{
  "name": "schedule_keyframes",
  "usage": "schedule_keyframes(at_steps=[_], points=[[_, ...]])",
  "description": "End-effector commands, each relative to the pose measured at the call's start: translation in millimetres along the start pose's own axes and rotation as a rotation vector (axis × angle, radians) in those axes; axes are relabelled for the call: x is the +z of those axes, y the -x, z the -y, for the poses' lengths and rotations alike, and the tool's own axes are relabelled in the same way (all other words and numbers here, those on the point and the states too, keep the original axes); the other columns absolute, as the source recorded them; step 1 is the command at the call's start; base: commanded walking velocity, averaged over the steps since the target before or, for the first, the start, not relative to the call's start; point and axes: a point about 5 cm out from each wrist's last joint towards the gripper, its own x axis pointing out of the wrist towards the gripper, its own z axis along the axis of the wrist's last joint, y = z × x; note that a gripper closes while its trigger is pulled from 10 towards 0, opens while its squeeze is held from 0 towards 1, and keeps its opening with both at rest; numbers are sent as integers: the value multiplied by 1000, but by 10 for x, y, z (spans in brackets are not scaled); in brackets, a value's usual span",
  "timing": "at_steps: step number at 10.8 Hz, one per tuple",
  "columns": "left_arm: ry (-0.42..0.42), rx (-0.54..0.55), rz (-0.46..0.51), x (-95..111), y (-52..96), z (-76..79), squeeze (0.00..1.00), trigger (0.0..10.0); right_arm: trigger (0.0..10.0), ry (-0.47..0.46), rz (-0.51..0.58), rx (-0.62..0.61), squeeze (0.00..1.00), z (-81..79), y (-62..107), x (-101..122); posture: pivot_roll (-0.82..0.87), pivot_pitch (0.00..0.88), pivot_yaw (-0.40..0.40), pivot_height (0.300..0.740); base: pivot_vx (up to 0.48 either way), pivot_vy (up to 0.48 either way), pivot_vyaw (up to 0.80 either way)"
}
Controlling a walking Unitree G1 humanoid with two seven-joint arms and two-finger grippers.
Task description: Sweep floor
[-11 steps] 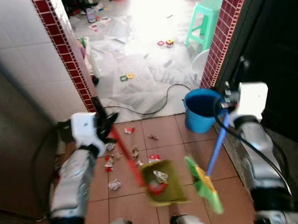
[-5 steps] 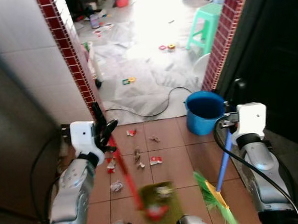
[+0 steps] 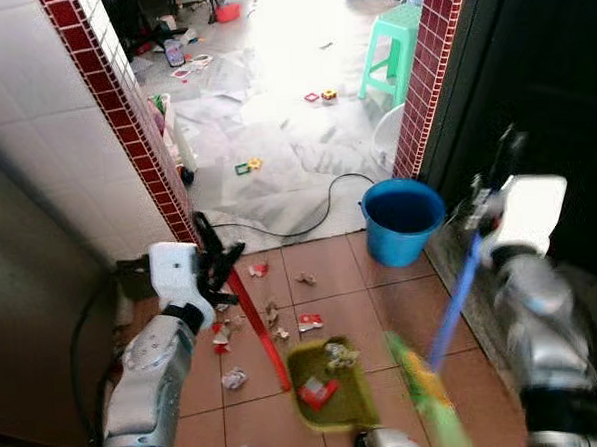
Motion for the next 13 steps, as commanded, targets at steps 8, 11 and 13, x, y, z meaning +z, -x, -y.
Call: schedule_keyframes(at_steps=[8,11,13], points=[[-16,-32,58,99,-112,56,0,10000,10000,-66,183,209,0,-228,-168,675,-180,0,104,740,0,0,0],[-12,-17,87,137,-102,26,0,10000,10000,95,181,112,0,-81,-150,563,-175,0,107,740,0,0,0],[34,-11,136,250,-98,9,0,10000,10000,116,75,8,0,24,-44,258,-170,0,113,740,0,0,-484]])
